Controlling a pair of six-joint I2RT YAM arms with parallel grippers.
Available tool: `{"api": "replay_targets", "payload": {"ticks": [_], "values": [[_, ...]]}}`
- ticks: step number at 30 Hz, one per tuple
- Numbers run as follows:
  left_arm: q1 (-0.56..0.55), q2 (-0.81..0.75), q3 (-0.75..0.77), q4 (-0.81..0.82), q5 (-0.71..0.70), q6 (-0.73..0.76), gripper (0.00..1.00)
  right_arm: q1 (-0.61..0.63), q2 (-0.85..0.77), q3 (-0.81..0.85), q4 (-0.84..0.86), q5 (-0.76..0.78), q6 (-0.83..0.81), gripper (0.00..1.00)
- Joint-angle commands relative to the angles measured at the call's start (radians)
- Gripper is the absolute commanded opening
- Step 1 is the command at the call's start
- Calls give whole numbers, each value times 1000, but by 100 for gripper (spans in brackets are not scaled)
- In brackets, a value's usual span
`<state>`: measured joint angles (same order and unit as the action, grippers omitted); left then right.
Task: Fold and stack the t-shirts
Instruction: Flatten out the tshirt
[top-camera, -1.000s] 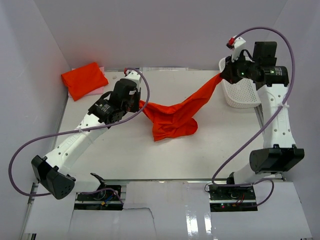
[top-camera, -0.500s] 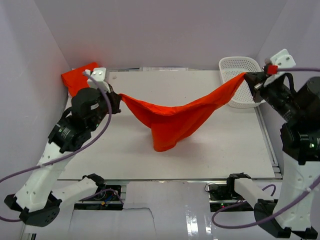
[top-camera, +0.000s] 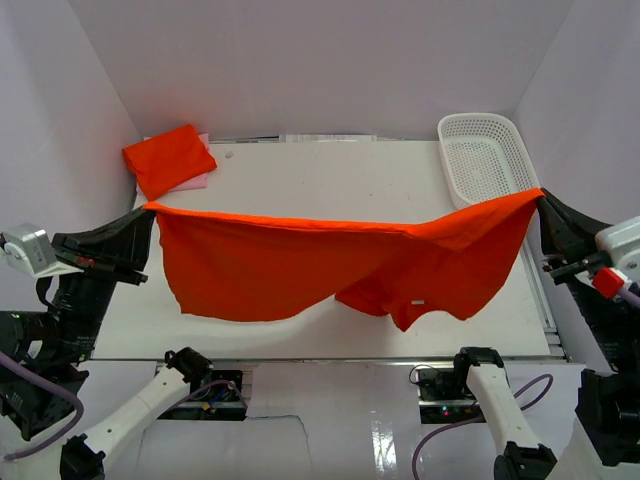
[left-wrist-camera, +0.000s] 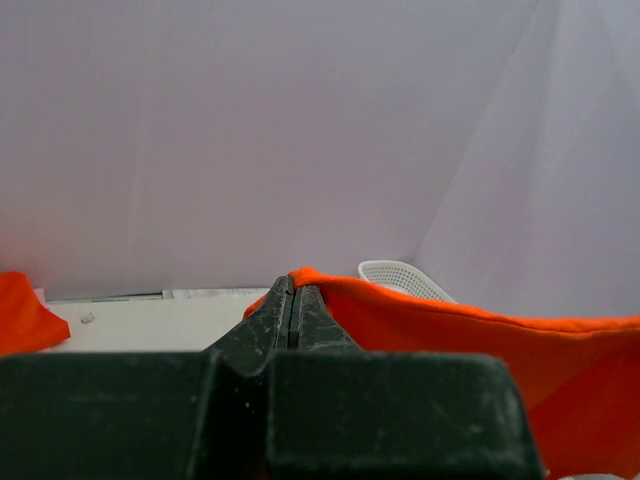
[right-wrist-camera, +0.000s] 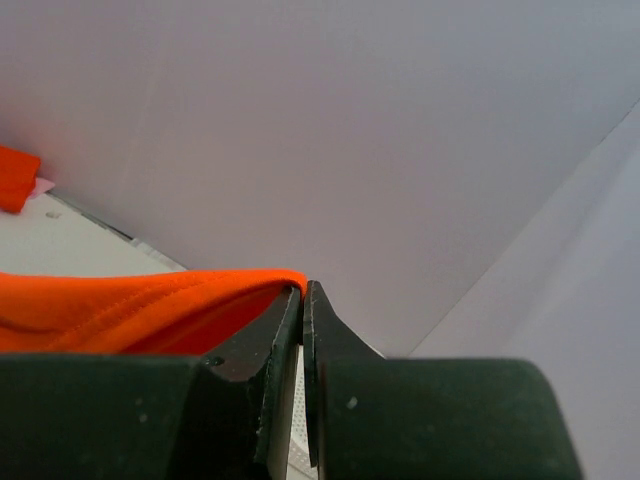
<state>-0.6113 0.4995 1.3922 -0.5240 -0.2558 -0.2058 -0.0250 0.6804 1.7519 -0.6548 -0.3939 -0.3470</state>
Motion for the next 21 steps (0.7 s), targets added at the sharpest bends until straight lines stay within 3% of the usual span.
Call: {"api": "replay_targets", "payload": {"ticks": [1,10,15,21], "values": [[5,-28,-54,48,43,11,0,-21,-41,1,76,43,22,8],[12,-50,-74,101,84,16,0,-35,-82,31,101,47,34,8],[12,-58,-81,107,29,49,0,-35,-152,-74,327,56,82,8],[15,-108,-82,179,41,54,0,-33,-240,-123,487,105,127,8]]}}
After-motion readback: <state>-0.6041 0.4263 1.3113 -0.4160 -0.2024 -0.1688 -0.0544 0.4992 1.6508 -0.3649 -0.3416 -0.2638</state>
